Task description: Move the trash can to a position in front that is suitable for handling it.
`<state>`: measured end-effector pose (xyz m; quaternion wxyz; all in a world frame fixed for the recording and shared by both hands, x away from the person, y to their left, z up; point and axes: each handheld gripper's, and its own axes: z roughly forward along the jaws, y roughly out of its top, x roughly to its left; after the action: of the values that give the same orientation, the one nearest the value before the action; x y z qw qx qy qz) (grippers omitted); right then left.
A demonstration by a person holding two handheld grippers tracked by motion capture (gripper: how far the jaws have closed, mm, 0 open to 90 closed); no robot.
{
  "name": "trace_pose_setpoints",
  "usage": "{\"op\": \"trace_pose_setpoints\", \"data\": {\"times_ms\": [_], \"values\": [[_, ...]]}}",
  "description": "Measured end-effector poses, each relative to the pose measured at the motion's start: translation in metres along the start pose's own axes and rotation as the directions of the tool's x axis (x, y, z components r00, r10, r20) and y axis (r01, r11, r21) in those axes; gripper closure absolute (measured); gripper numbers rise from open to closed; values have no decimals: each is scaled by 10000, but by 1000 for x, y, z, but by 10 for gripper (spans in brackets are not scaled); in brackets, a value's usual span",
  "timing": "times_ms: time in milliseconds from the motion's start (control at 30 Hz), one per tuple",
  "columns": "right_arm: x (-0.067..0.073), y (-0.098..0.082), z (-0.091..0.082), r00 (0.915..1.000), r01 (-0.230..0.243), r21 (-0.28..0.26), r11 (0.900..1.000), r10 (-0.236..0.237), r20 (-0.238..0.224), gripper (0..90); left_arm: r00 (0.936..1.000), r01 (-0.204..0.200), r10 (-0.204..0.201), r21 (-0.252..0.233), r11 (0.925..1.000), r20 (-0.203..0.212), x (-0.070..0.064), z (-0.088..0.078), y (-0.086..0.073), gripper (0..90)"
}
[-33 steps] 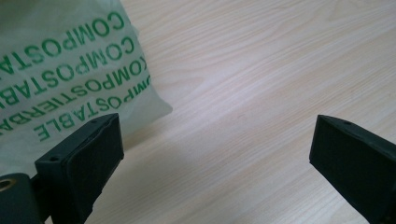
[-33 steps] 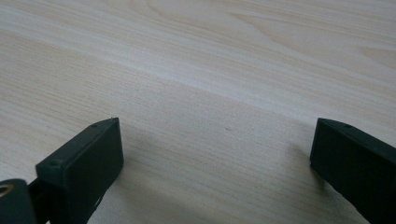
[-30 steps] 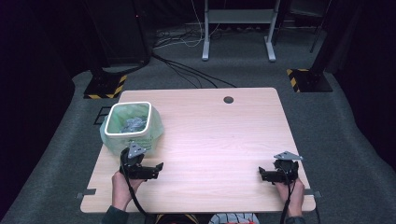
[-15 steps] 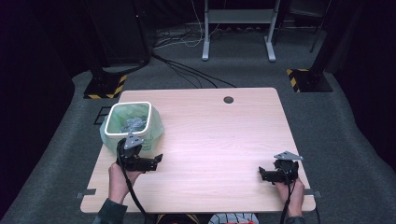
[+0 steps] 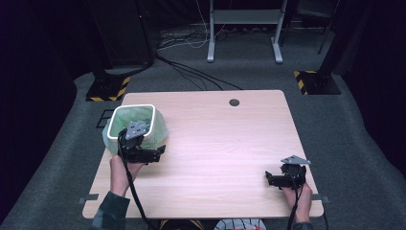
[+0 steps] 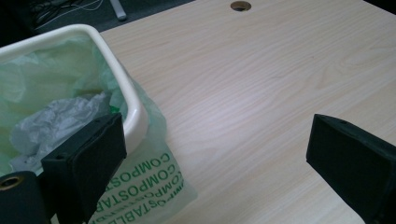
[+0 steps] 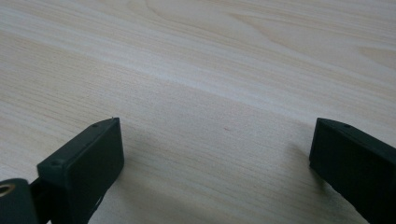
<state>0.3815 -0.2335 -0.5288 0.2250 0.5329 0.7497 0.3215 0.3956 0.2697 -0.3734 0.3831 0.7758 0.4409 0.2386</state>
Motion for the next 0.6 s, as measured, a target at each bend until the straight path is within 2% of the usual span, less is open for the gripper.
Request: {"op": "trace_pose_setpoints", "data": {"times_ms": [400, 600], "values": [[0, 0, 0, 10000, -2, -2, 10000, 2, 3, 23, 9992, 285, -274, 406, 9988, -284, 22, 20, 22, 81], [0, 0, 0, 10000, -5, -2, 10000, 5, 3, 23, 9982, 488, -461, 744, 9960, -383, 35, 36, 32, 97]]}}
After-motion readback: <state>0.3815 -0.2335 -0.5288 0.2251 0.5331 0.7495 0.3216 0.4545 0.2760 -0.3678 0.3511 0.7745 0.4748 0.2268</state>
